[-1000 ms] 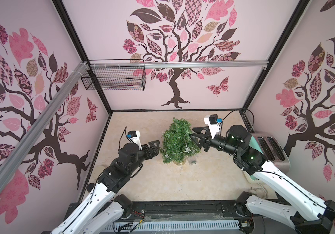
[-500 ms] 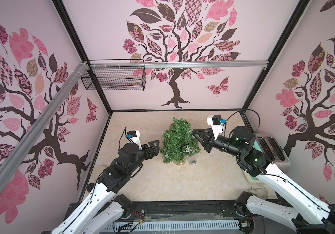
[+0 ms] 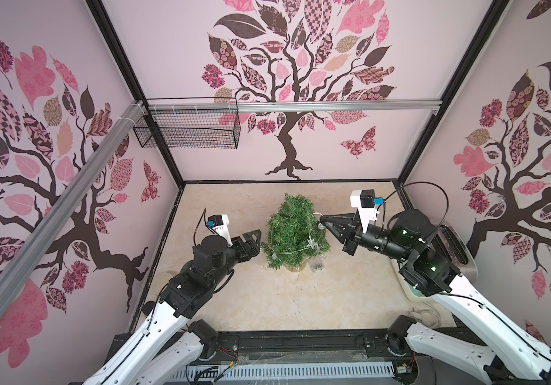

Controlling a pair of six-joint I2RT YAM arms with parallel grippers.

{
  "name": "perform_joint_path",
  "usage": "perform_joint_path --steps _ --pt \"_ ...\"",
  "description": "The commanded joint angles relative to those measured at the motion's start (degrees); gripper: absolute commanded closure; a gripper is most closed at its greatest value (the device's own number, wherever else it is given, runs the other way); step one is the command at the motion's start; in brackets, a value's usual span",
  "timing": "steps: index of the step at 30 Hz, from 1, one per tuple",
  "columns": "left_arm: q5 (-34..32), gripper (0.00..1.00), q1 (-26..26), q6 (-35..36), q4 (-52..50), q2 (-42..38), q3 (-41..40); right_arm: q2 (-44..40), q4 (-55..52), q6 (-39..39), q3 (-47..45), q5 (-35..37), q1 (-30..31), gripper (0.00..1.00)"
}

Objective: Remove string lights from the small christmas tree
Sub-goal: Remove the light string from the Christmas tree.

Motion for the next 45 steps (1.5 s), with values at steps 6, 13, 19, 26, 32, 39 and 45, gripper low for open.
perform_joint_path --steps 6,13,19,26,32,39,45 --pt "-1.62 0.13 0.15 1.46 -0.47 -0.69 2.61 -4.59 -2.22 0.29 -0.74 -6.19 0.22 1.0" --pt "-1.97 0.13 0.18 1.46 -0.43 -0.75 2.58 -0.03 -5.8 -0.37 2.84 -11.85 0.22 1.0" --pt "-2.19 0.13 0.24 1.36 -0.74 -0.78 2.51 2.06 -7.71 -0.93 3.41 -13.0 0.72 1.0" --pt "-2.48 0.12 0.29 1.39 -1.01 -0.6 3.16 -1.18 -10.13 -1.51 0.88 -8.85 0.75 1.0" --pt "-2.71 0.13 0.37 1.62 -1.4 -0.97 3.89 -8.81 -7.25 -1.45 -3.78 6.6 0.74 1.0" --pt "-3.56 0.13 0.86 2.86 -2.13 -0.09 6.9 -6.49 -5.18 -1.47 -0.29 21.87 0.66 1.0" --pt "-4.7 0.13 3.42 4.62 -1.84 1.52 10.19 -0.52 -2.91 -3.56 6.88 26.63 -2.47 1.0"
